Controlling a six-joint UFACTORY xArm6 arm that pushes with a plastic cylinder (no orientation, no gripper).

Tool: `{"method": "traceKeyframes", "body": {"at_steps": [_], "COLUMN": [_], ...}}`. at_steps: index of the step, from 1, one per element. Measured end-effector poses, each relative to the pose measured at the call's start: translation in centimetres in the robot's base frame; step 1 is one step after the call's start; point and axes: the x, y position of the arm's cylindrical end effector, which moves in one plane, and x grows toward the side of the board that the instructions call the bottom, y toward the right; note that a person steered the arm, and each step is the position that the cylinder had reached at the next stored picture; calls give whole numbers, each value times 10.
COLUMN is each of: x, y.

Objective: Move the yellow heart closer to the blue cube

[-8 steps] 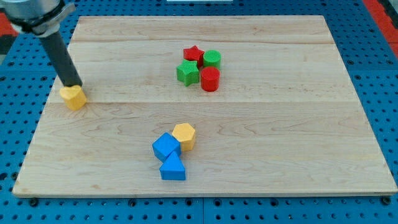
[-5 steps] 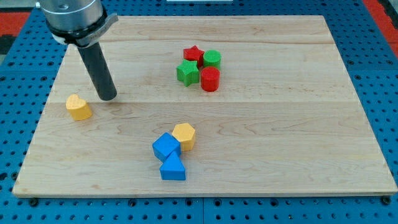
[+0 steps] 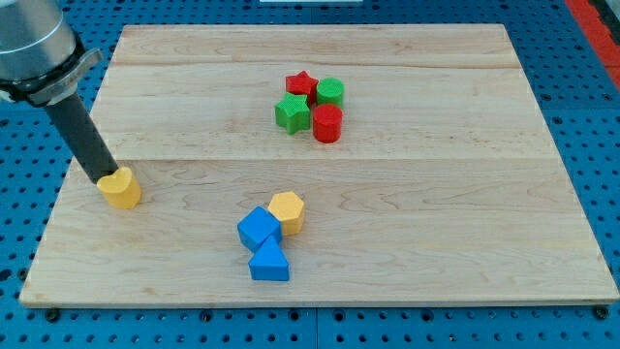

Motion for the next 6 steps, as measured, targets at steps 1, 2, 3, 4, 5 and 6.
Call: {"method": "traceKeyframes", "body": {"at_steps": [1, 2, 3, 4, 5, 6], "x": [0, 18, 37, 24, 38, 65], "y": [13, 48, 78, 28, -10, 58]}}
